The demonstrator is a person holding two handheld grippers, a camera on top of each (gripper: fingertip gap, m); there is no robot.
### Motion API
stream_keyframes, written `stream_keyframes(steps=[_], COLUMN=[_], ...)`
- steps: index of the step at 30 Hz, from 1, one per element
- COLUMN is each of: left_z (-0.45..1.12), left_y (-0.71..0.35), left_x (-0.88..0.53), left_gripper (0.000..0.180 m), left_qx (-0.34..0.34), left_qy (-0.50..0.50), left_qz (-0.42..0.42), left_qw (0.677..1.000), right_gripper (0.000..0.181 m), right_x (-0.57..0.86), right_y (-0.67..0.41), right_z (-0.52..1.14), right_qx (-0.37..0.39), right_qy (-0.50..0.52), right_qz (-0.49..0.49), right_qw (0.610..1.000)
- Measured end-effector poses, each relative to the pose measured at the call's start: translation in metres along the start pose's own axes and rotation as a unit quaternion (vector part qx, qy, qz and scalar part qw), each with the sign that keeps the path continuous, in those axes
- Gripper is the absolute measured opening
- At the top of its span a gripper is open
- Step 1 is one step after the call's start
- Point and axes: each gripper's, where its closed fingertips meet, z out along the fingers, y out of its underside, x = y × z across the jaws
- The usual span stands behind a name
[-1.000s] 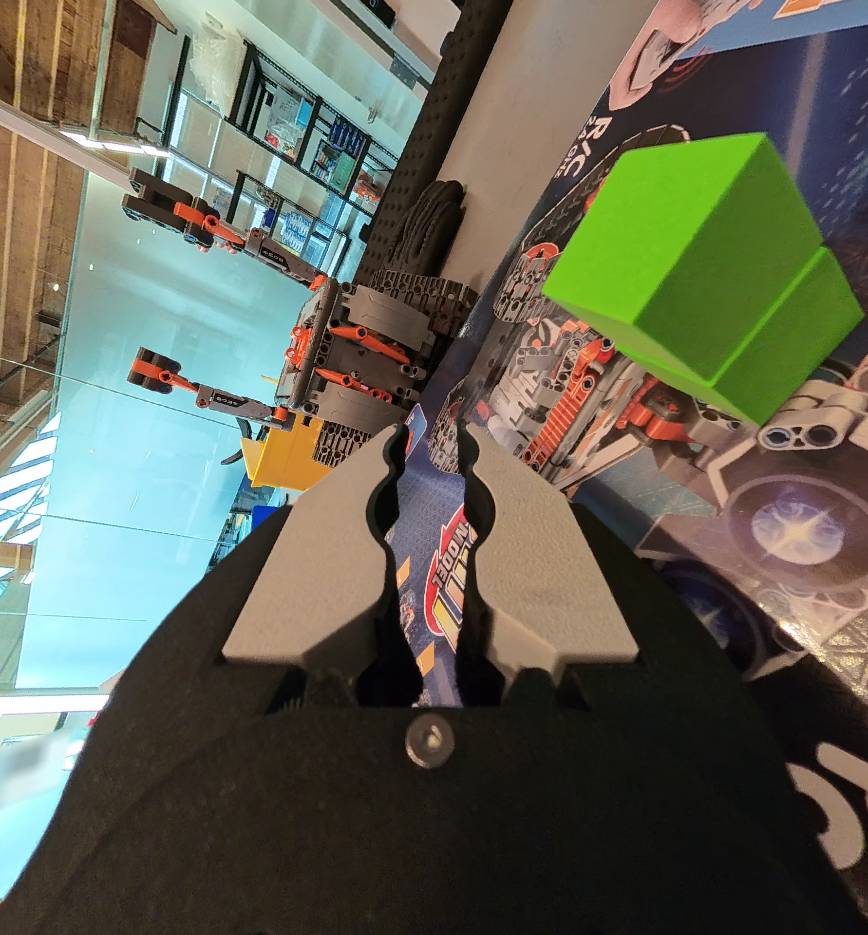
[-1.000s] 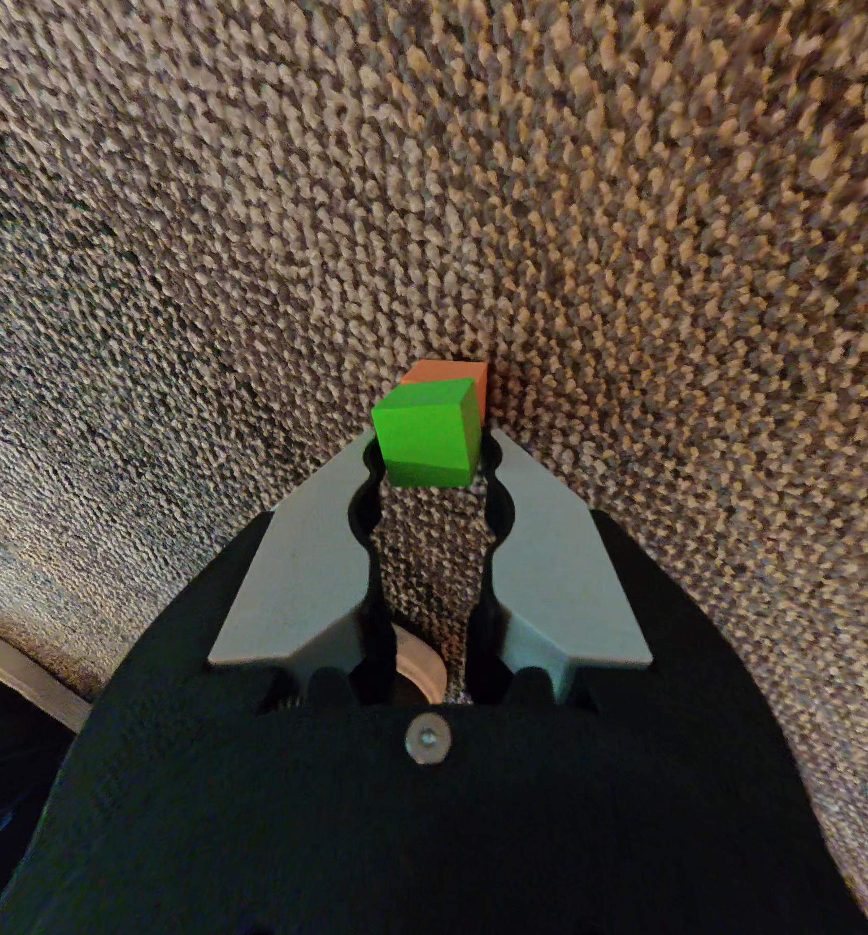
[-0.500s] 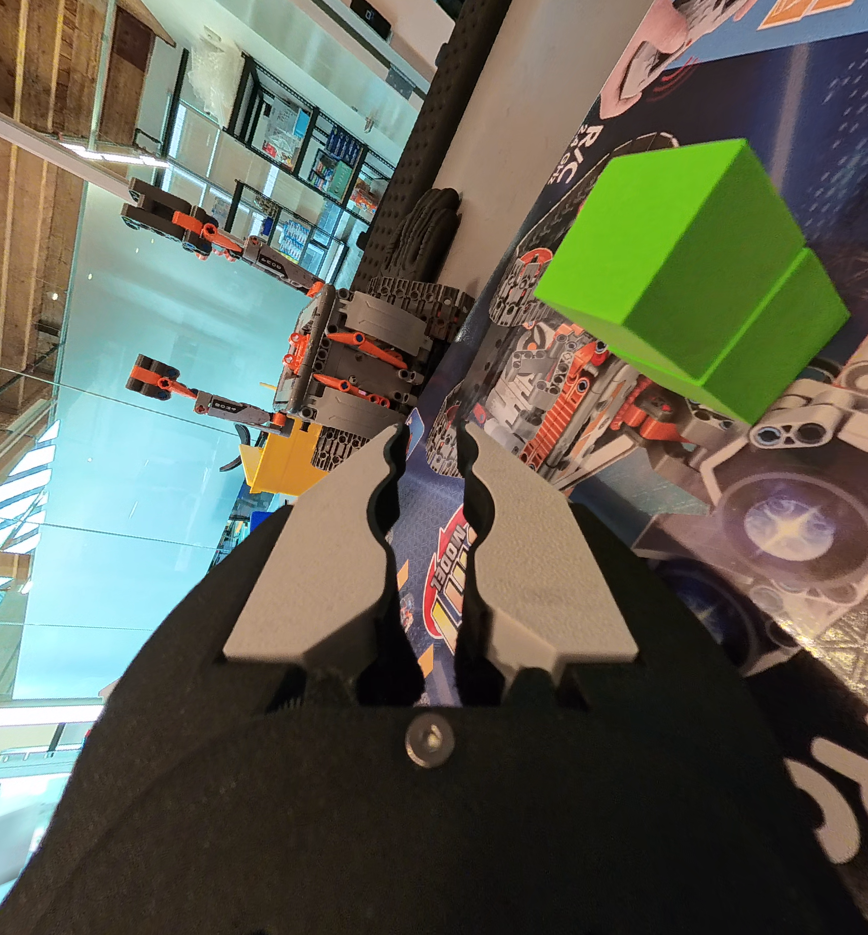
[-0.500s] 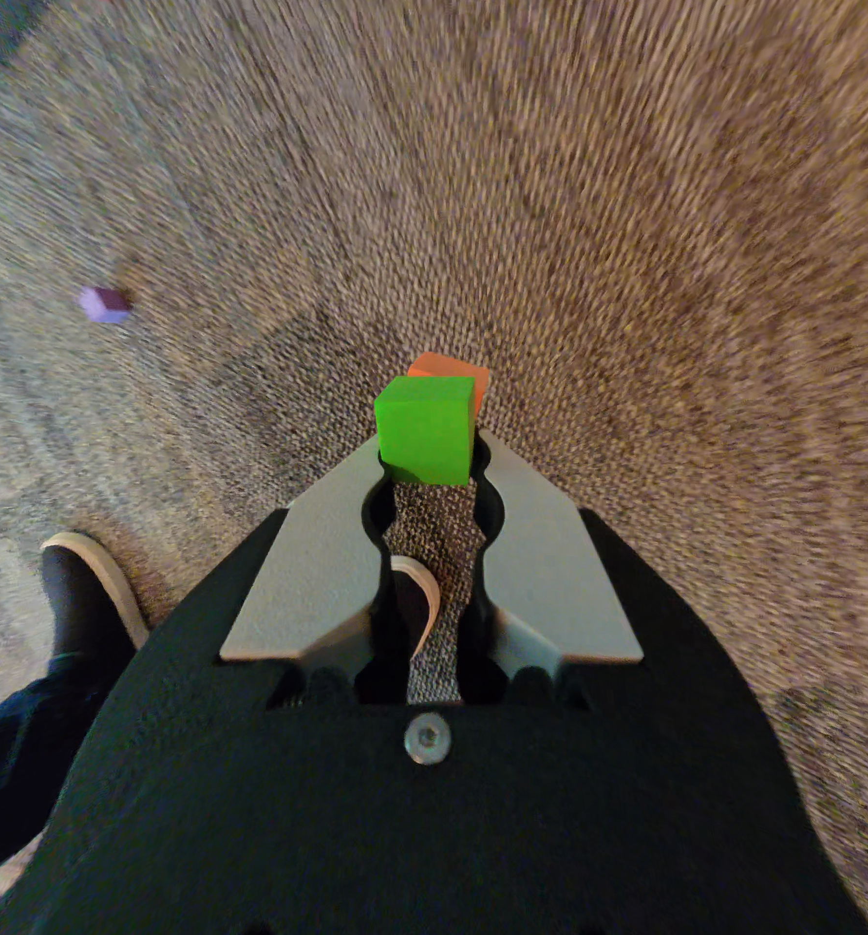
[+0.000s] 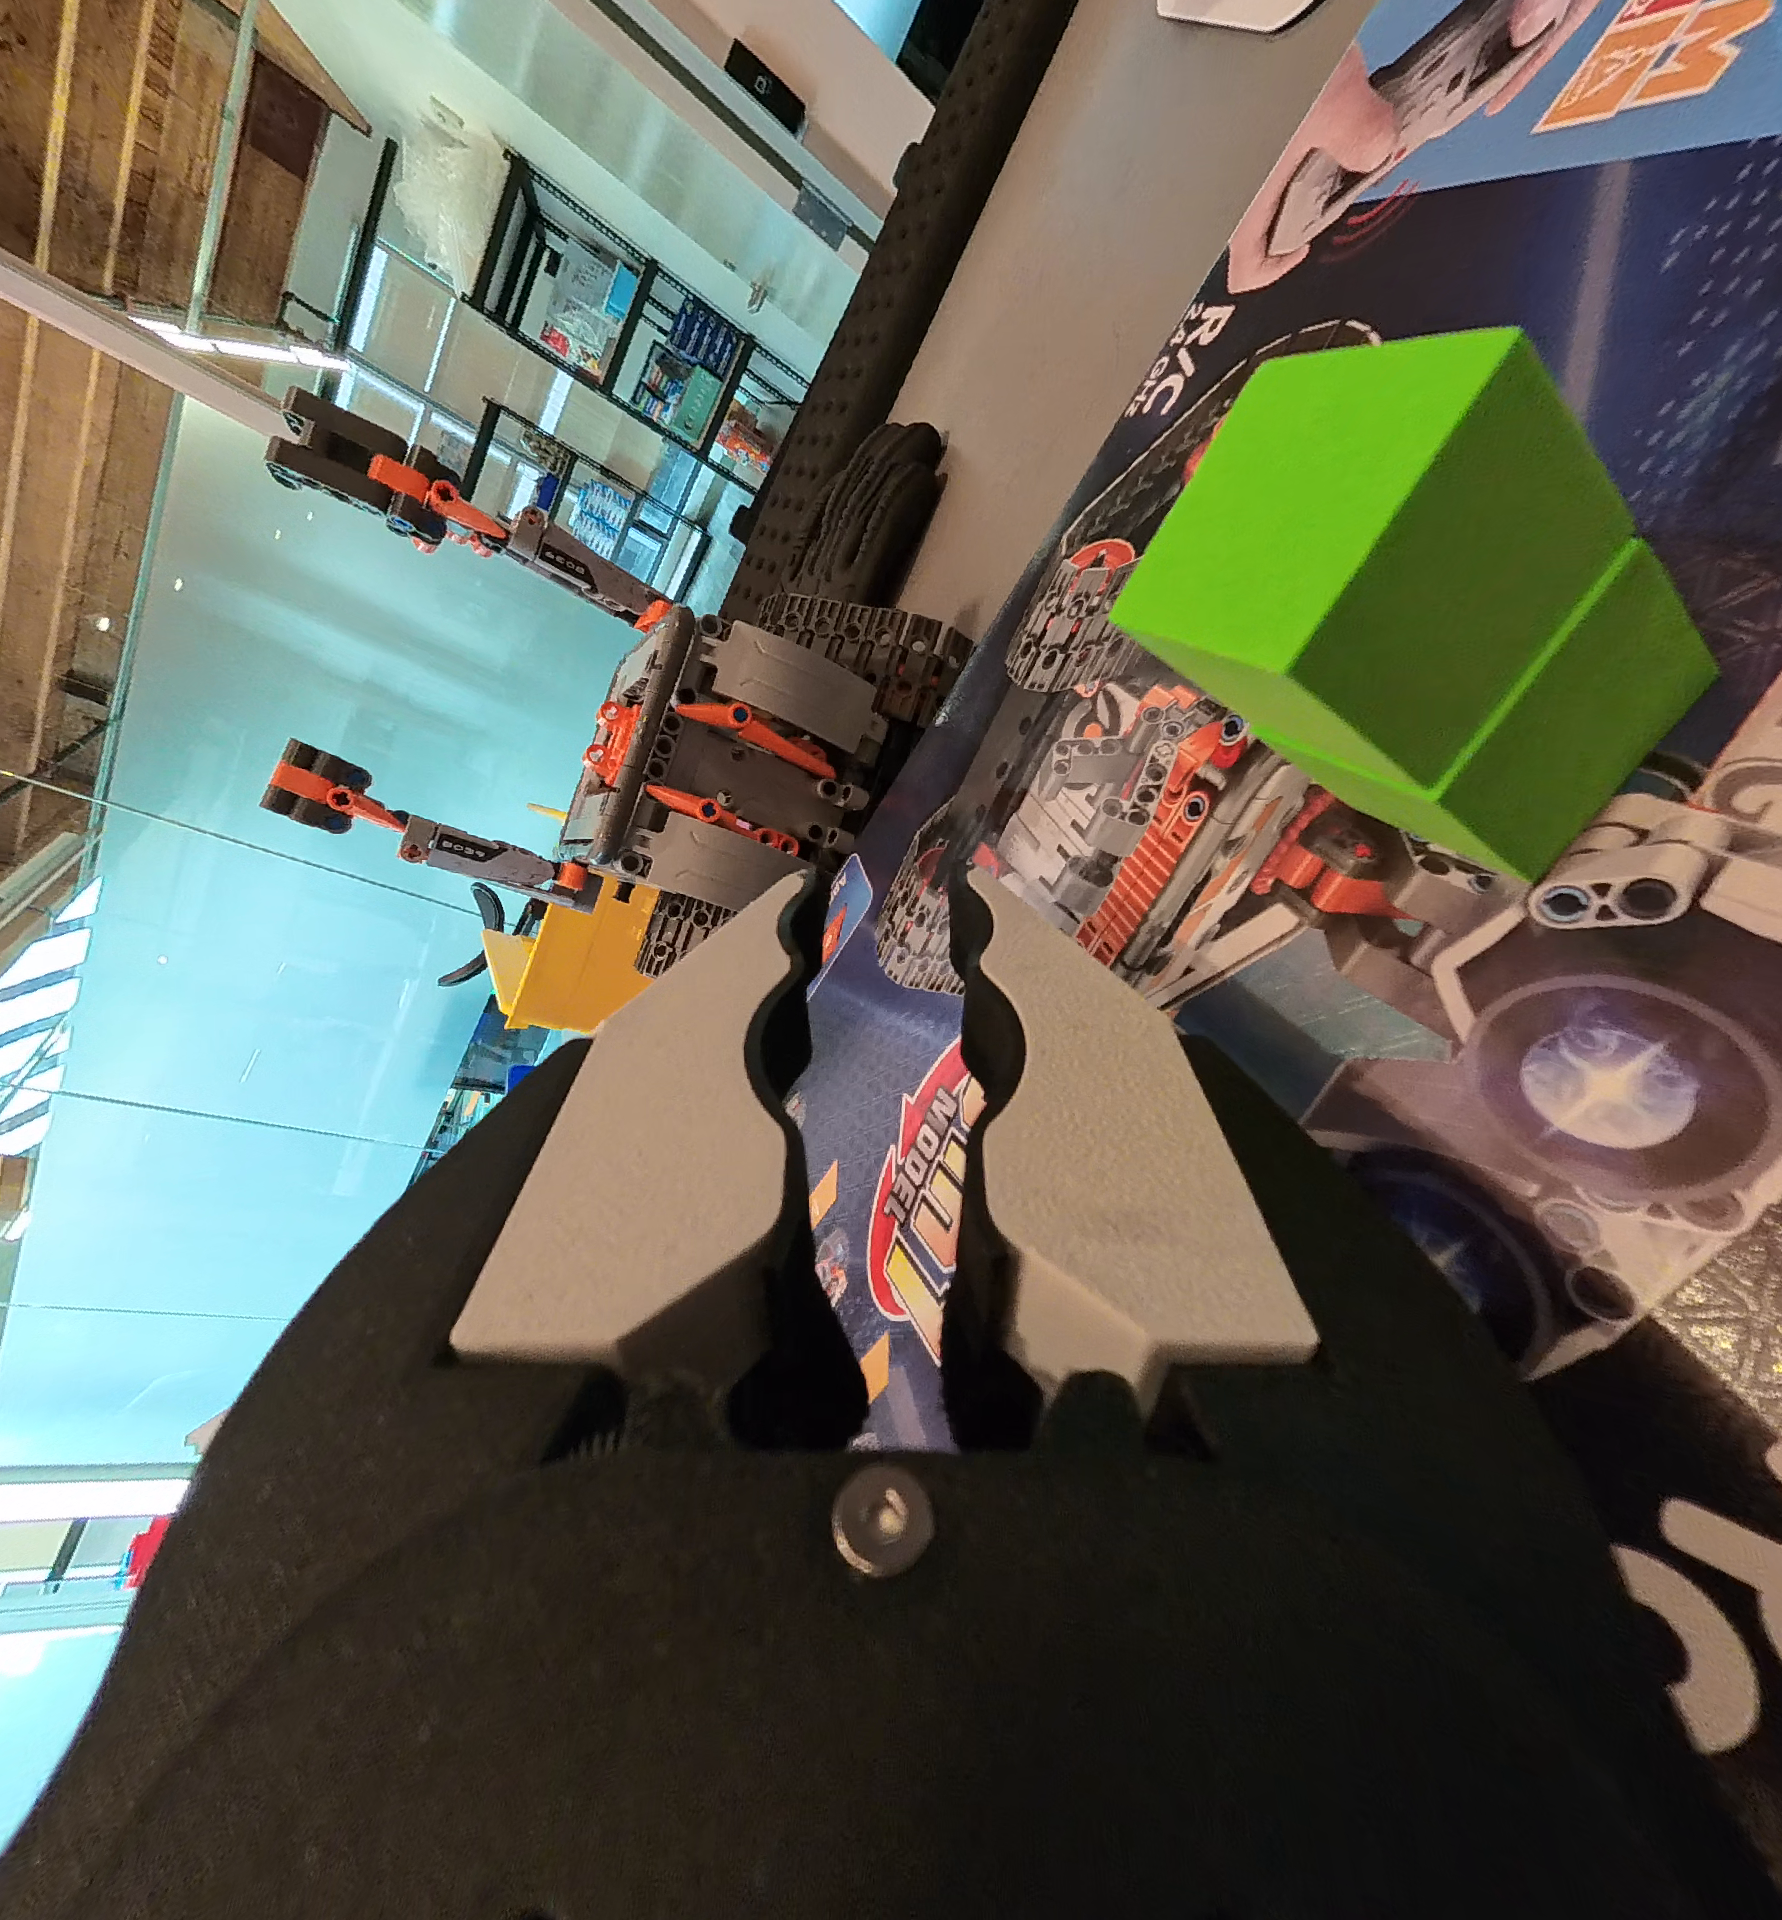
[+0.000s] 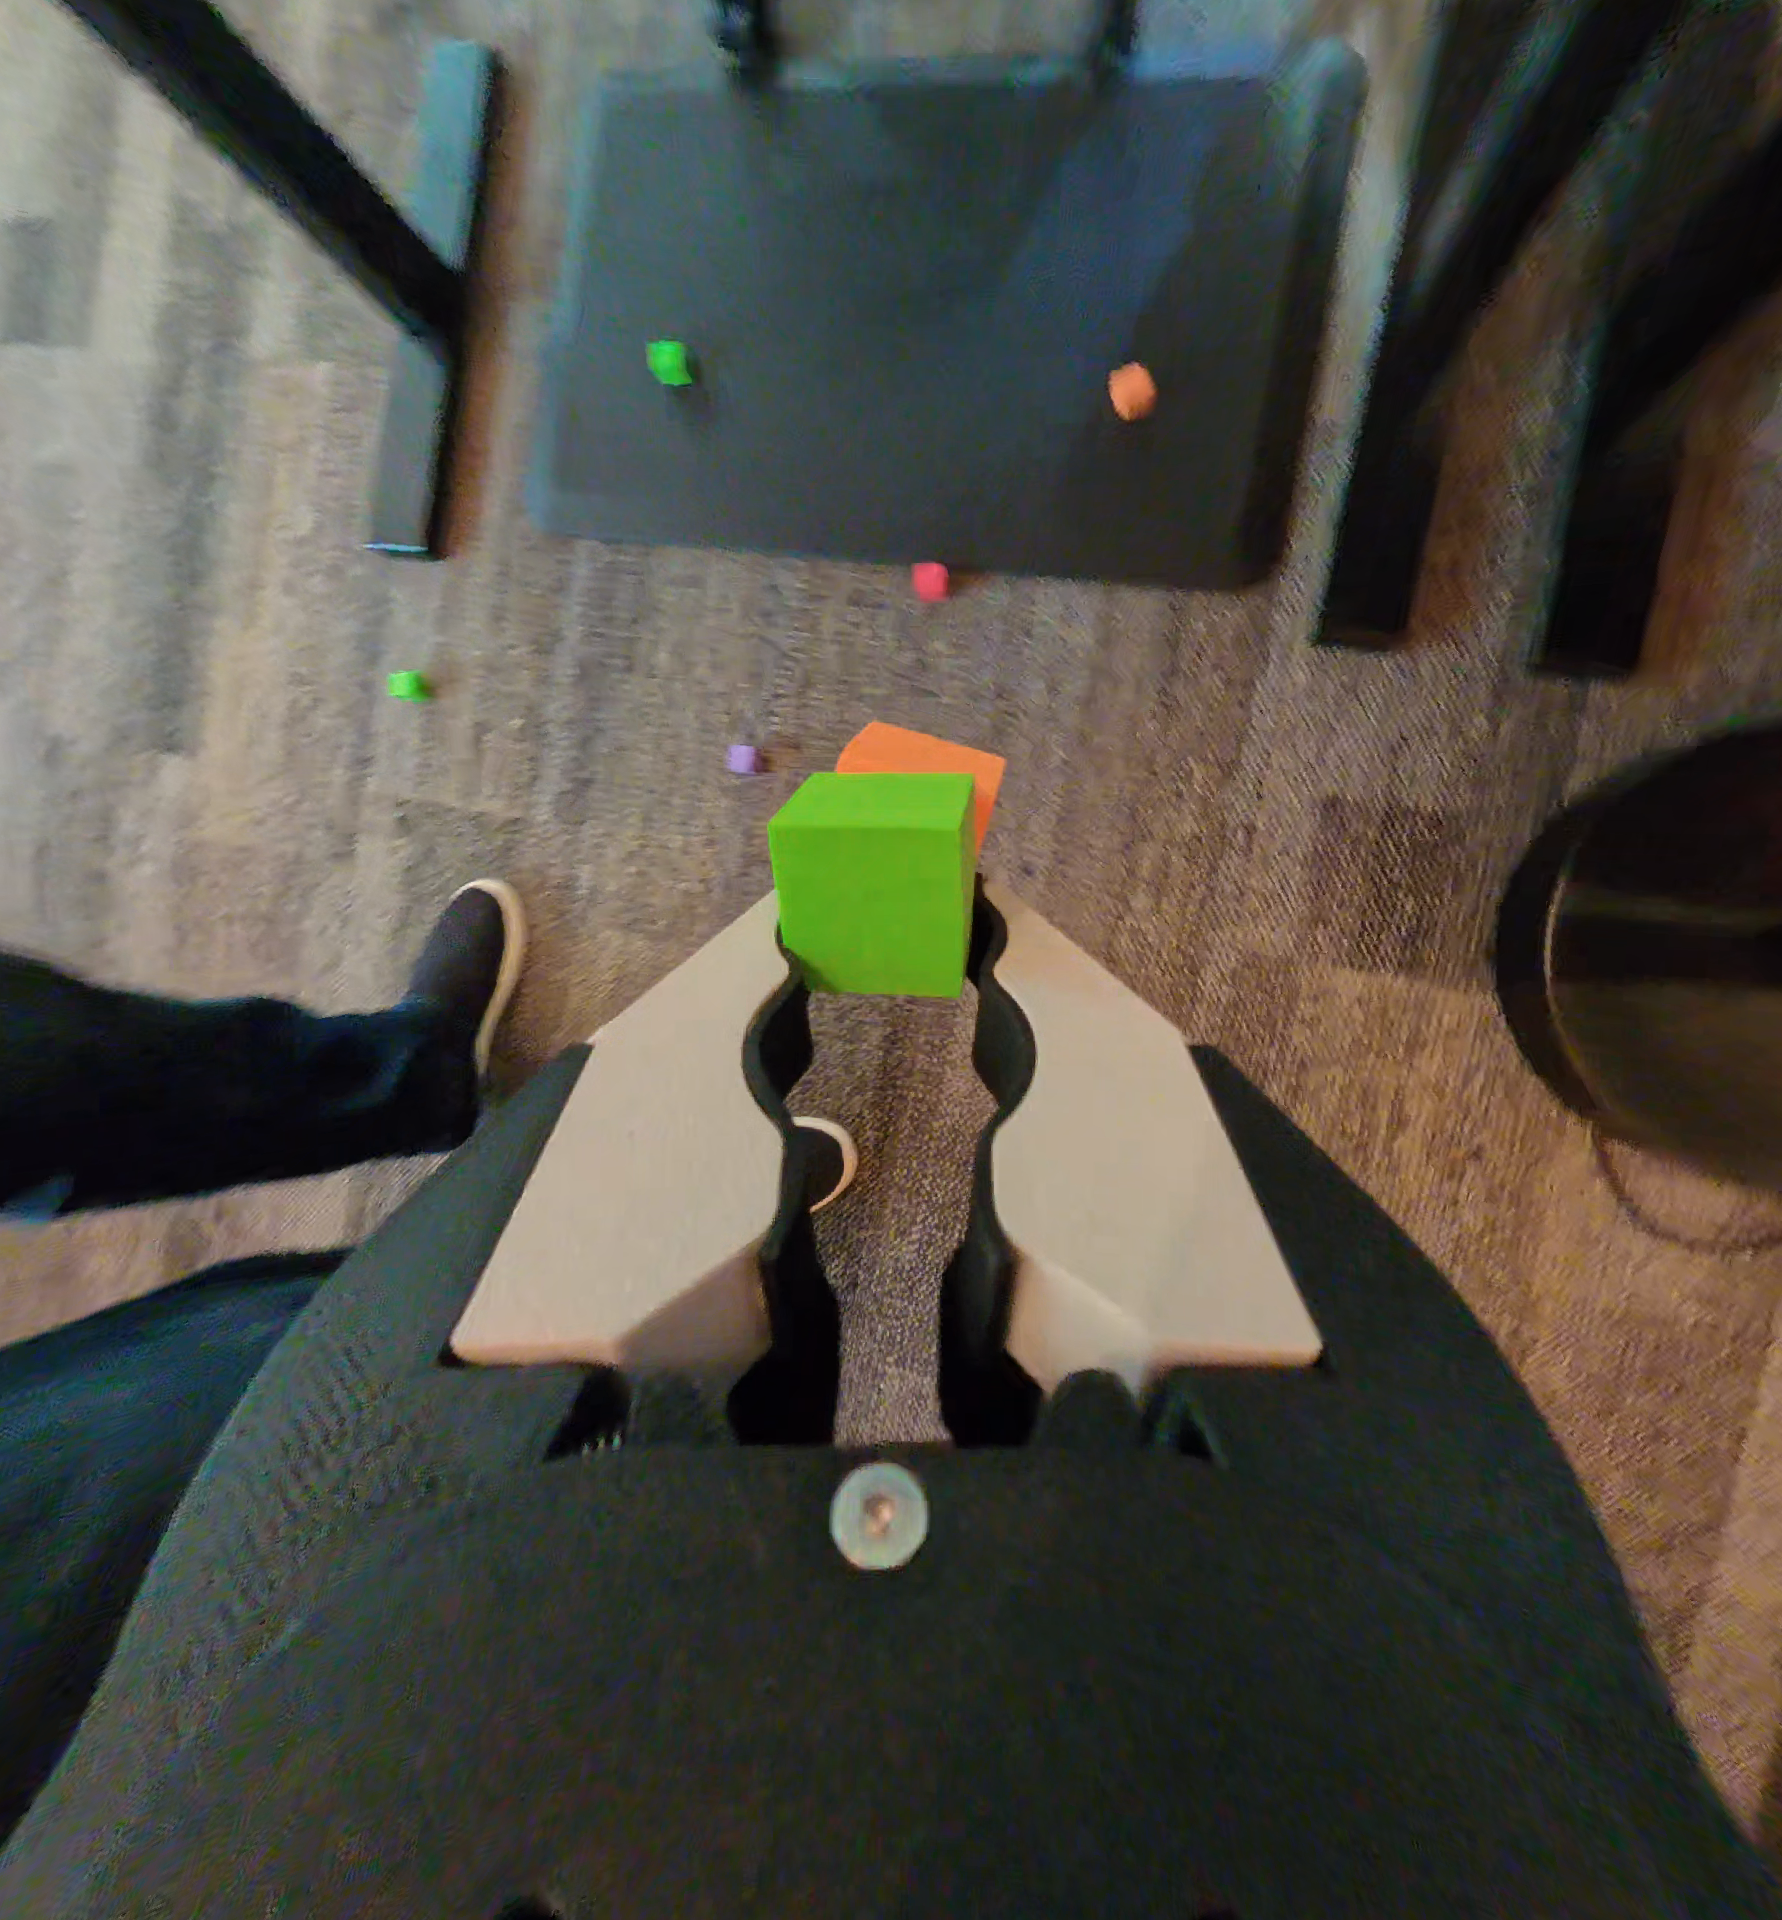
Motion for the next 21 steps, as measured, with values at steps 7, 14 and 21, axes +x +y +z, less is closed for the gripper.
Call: stream_keyframes(steps=[7,14,21], left_z=[-0.001,-0.002,-0.003], left_y=[-0.001,-0.001,-0.003], left_x=[0.001,-0.001,0.003], left_gripper=[0.022,0.025,0.028], left_qx=[0.007,0.011,0.021], left_qy=[0.003,0.016,0.066], left_qz=[0.003,-0.016,-0.054], left_qw=[1.0,1.0,0.996], right_gripper=[0.025,0.026,0.026], right_x=[-0.119,-0.199,-0.158], right_y=[-0.166,-0.366,-0.552], right_z=[-0.133,-0.231,-0.185], right_qx=[0.017,0.103,0.128], right_qy=[-0.133,-0.179,-0.1], right_qz=[-0.12,-0.209,-0.191], right_qw=[0.984,0.956,0.968])
